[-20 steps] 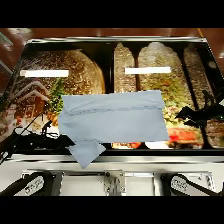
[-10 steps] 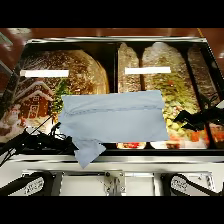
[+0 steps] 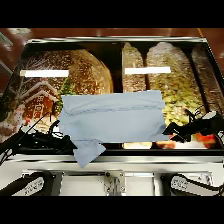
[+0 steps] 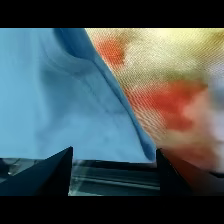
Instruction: Fold the shirts.
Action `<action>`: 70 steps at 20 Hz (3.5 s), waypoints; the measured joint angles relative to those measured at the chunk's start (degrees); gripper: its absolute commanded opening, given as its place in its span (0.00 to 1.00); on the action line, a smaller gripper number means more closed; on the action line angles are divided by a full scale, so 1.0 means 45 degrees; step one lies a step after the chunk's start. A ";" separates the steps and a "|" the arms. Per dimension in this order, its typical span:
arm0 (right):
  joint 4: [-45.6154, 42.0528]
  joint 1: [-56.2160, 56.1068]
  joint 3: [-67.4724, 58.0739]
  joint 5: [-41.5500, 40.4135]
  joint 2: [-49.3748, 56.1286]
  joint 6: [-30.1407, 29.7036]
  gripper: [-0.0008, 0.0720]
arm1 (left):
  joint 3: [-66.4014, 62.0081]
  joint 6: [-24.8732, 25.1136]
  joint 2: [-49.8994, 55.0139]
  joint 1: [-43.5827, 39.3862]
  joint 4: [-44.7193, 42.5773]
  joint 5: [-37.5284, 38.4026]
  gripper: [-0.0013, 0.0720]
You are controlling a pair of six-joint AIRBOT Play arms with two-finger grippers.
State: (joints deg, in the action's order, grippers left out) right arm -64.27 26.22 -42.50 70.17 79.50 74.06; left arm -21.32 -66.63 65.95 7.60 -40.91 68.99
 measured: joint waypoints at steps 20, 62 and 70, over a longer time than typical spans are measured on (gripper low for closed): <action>0.2016 -0.3279 -0.4080 -0.4512 0.0879 -0.0641 0.09 | -0.8845 -0.0374 0.3220 0.0733 -0.1161 0.0670 0.08; 0.5134 -0.3225 -0.7106 -0.0413 -0.1812 0.0398 0.09 | -1.4037 -0.2414 0.8068 -0.6853 0.0913 -0.3332 0.08; 0.5051 -0.3225 -0.7125 0.1428 -0.4877 0.2788 0.09 | -1.4197 -0.2783 0.9743 -1.0190 0.4469 -0.7184 0.07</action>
State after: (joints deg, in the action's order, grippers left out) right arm -41.54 11.70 -74.56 76.60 57.56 86.61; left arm -85.21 -79.15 109.80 -38.26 -20.80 36.67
